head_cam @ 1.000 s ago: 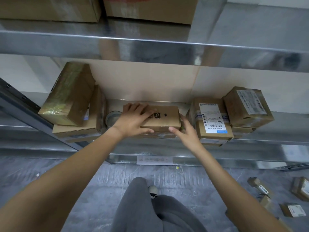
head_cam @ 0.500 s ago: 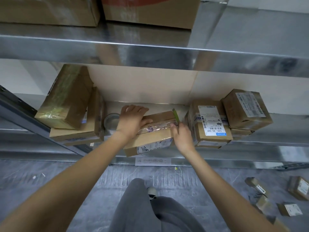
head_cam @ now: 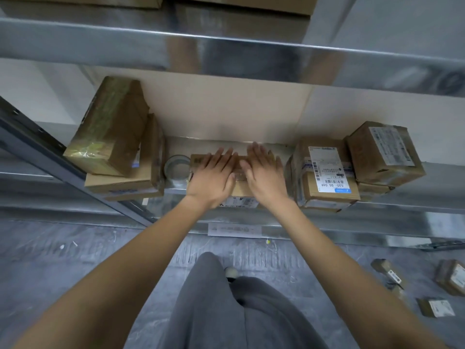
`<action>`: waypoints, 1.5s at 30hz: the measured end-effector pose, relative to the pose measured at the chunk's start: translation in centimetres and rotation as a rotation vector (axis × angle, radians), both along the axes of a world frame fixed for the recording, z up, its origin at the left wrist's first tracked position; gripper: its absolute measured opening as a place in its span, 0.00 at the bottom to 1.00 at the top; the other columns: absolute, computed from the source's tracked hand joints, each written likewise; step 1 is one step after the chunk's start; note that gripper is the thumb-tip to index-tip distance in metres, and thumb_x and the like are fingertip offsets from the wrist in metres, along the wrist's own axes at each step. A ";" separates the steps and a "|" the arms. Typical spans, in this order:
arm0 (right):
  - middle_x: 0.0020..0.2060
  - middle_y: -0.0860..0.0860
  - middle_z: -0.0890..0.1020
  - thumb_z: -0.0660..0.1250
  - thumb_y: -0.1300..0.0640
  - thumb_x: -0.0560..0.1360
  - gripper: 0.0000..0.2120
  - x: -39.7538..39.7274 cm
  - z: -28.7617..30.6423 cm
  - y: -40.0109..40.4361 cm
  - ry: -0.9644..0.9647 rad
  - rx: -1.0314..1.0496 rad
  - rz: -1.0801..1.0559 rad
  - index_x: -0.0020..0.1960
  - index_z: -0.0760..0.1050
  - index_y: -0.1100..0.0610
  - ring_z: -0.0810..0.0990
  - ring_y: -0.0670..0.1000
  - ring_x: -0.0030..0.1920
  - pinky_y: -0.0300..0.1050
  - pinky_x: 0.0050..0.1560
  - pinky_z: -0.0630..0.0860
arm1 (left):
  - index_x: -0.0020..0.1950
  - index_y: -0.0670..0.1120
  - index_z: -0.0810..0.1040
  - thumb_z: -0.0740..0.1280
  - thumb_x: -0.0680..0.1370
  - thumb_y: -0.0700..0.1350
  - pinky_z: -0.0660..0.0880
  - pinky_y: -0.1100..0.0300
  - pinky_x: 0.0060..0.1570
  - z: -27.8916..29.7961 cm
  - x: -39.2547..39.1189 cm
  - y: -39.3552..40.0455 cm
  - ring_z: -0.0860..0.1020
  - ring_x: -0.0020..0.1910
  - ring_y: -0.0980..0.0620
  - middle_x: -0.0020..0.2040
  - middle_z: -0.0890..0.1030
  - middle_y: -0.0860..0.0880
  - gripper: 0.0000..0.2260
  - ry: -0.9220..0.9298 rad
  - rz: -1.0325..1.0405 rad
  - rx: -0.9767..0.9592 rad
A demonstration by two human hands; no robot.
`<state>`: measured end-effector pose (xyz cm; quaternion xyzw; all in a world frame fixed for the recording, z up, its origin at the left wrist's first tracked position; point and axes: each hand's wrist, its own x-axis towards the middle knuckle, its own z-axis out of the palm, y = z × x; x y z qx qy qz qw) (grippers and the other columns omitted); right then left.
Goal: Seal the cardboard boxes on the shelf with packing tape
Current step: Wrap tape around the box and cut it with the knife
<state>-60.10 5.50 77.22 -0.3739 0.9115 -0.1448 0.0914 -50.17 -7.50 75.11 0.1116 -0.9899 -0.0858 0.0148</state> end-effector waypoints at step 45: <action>0.60 0.55 0.71 0.62 0.44 0.79 0.24 0.0 -0.2 4.9 -0.334 -0.413 -0.444 0.67 0.71 0.59 0.72 0.55 0.60 0.47 0.58 0.69 | 0.70 0.67 0.67 0.63 0.72 0.70 0.73 0.57 0.56 6.8 -5.0 -5.9 0.78 0.53 0.58 0.62 0.79 0.59 0.27 -0.380 -0.126 0.404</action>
